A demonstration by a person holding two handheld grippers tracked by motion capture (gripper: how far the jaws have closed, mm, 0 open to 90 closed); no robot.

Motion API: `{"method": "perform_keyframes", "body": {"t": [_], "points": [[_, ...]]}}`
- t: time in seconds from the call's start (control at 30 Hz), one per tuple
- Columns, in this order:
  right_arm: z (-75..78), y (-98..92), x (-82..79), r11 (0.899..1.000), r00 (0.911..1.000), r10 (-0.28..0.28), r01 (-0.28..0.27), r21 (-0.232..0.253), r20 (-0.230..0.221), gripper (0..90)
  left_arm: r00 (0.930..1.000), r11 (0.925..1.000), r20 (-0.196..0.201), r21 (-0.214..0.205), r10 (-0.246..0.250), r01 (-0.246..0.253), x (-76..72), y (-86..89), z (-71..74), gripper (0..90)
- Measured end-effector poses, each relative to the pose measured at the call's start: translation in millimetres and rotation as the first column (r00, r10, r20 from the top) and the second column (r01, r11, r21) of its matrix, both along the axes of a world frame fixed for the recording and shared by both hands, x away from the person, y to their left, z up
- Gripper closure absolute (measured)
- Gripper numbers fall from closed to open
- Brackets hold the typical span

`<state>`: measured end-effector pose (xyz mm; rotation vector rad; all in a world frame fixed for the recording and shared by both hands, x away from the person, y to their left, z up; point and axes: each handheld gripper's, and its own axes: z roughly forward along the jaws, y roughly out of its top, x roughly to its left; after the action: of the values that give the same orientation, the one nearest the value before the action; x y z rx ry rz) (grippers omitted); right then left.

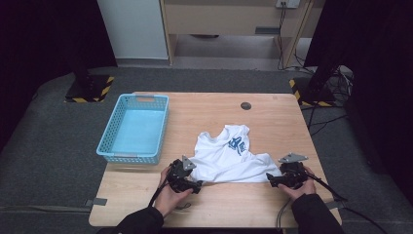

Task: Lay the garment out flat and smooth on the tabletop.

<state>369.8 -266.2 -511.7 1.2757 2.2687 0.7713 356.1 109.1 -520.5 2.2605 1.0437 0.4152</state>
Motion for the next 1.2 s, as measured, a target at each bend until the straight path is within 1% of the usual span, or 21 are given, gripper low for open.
{"method": "perform_keyframes", "body": {"t": [0.07, 0.1, 0.17, 0.2, 0.23, 0.27, 0.33, 0.4, 0.5, 0.57, 0.63, 0.7, 0.8, 0.87, 0.97, 1.0, 1.13, 1.2], "points": [[-2.1, 4.5, 8.6, 1.000, 1.0000, -0.006, 0.006, 0.030, -0.007, 15.9, 1.0000, 0.9998, 0.003, 0.016, 0.006, -0.006, 0.8, -5.4, -3.2, 13.6], [-3.1, 6.6, 12.9, 0.999, 0.9999, -0.009, 0.009, 0.032, -0.013, 15.9, 0.9999, 0.9995, 0.011, 0.031, 0.009, -0.010, 1.4, -8.0, -4.4, 13.1], [-6.3, 10.4, 17.6, 1.000, 1.0000, -0.004, 0.004, -0.005, -0.005, 16.1, 0.9993, 0.9992, 0.031, 0.034, 0.019, -0.020, 2.3, -11.1, -5.3, 11.0], [-8.5, 11.6, 18.5, 1.000, 0.9997, -0.001, 0.000, -0.021, -0.024, 15.8, 0.9992, 0.9992, 0.036, 0.035, 0.019, -0.020, 2.6, -11.8, -5.5, 10.8], [-10.5, 12.4, 18.0, 0.999, 0.9995, 0.007, -0.008, -0.041, -0.032, 15.6, 0.9991, 0.9992, 0.038, 0.034, 0.019, -0.021, 2.9, -12.1, -5.7, 10.7], [-11.0, 12.6, 16.7, 0.999, 0.9997, 0.008, -0.009, -0.036, -0.021, 16.2, 0.9992, 0.9992, 0.036, 0.034, 0.017, -0.018, 2.9, -11.7, -5.7, 10.6], [-11.0, 11.8, 16.2, 0.999, 0.9996, 0.012, -0.013, -0.036, -0.027, 15.7, 0.9996, 0.9995, 0.022, 0.025, 0.018, -0.018, 2.0, -9.2, -5.9, 10.6], [-11.5, 9.2, 14.5, 1.000, 0.9992, 0.013, -0.014, -0.020, -0.037, 15.5, 0.9999, 0.9998, -0.009, 0.015, 0.011, -0.011, -0.7, -5.2, -5.7, 10.6], [-11.7, 1.8, 8.9, 1.000, 0.9977, 0.020, -0.020, 0.001, -0.065, 15.1, 0.9994, 0.9996, -0.034, 0.027, -0.006, 0.007, -5.3, 0.0, -3.7, 11.1], [-11.5, -2.9, 2.4, 0.999, 0.9961, 0.032, -0.031, 0.010, -0.083, 15.1, 0.9995, 0.9996, -0.032, 0.028, -0.004, 0.005, -4.8, 0.8, -2.8, 12.5], [-11.0, -5.5, -4.7, 0.999, 0.9950, 0.035, -0.034, 0.008, -0.094, 15.0, 0.9995, 0.9999, -0.032, 0.011, 0.003, -0.003, -4.7, 0.8, -1.7, 13.2], [-9.4, -4.0, -9.3, 0.999, 0.9945, 0.038, -0.040, -0.012, -0.097, 15.0, 0.9996, 0.9999, -0.026, -0.013, 0.005, -0.005, -4.9, 0.7, 0.3, 16.3], [-6.7, 1.9, -10.5, 0.998, 0.9949, 0.048, -0.052, -0.044, -0.089, 14.3, 0.9998, 0.9989, 0.003, -0.042, 0.021, -0.021, -3.7, 0.8, 3.0, 19.1], [-4.4, 4.1, -9.6, 0.998, 0.9965, 0.046, -0.049, -0.030, -0.070, 14.3, 0.9992, 0.9983, 0.024, -0.050, 0.031, -0.029, -0.7, 0.6, 3.1, 20.5], [-2.5, 7.1, -4.4, 1.000, 0.9982, 0.025, -0.025, -0.003, -0.054, 14.2, 0.9985, 0.9978, 0.030, -0.050, 0.045, -0.044, 7.5, -1.4, -0.7, 21.5], [-2.8, 8.5, -2.0, 1.000, 0.9981, 0.019, -0.019, 0.003, -0.059, 14.1, 0.9983, 0.9978, 0.032, -0.046, 0.050, -0.048, 10.5, -2.5, -2.2, 21.4], [-5.2, 18.0, 5.3, 0.999, 0.9978, 0.028, -0.030, -0.025, -0.061, 13.9, 0.9970, 0.9968, 0.044, -0.052, 0.064, -0.061, 20.6, -6.9, -7.5, 21.1], [-5.2, 22.9, 6.6, 0.999, 0.9975, 0.041, -0.042, -0.020, -0.057, 13.9, 0.9957, 0.9965, 0.062, -0.053, 0.068, -0.065, 23.8, -8.5, -8.4, 21.2]]}}
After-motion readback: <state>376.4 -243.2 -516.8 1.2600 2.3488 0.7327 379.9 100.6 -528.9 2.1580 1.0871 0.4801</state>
